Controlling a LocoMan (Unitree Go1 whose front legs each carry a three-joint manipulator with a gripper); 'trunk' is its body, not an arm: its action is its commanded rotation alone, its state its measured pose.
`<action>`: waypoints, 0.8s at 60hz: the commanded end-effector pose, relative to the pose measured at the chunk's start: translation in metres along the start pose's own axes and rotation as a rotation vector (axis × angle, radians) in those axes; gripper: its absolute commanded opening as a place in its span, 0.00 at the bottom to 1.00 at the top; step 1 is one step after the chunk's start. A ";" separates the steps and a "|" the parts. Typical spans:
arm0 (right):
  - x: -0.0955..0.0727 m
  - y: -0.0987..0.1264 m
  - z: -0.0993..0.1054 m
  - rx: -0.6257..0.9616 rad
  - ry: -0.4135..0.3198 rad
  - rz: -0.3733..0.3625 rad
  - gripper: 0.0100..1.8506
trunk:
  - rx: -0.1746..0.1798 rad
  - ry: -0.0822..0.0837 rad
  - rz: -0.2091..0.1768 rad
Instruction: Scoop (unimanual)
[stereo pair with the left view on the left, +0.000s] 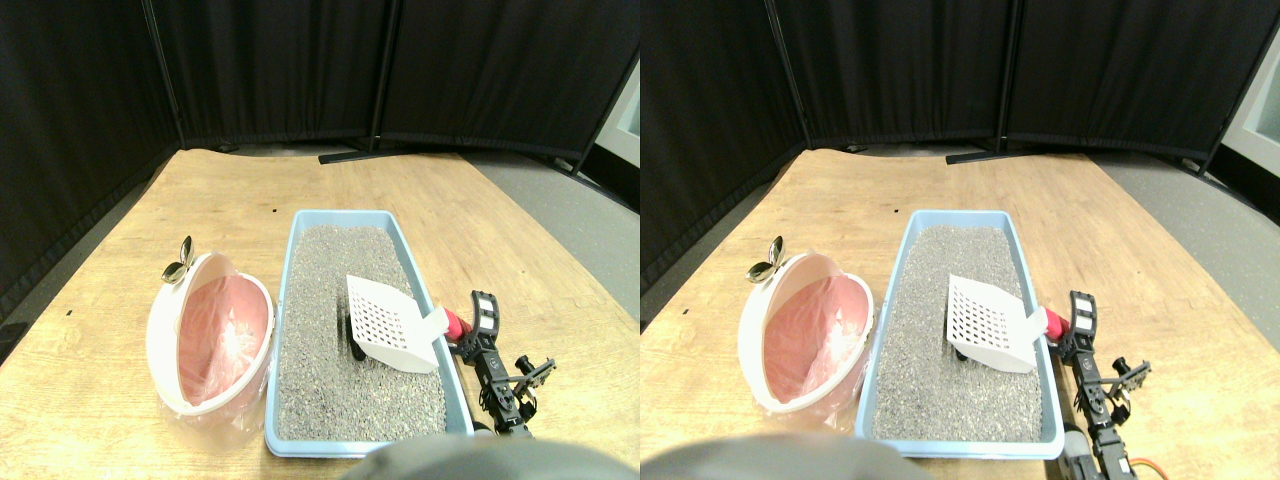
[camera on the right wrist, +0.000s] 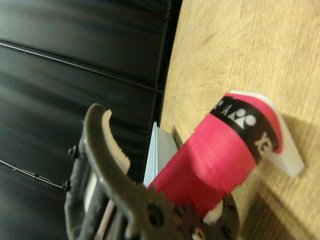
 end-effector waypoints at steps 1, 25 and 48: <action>0.003 0.000 0.005 0.002 -0.037 -0.004 0.48 | -0.030 -0.006 -0.001; 0.015 -0.003 -0.007 -0.014 -0.081 0.019 0.09 | -0.039 -0.007 0.008; 0.010 -0.003 0.015 -0.064 -0.171 0.068 0.03 | -0.049 -0.003 0.008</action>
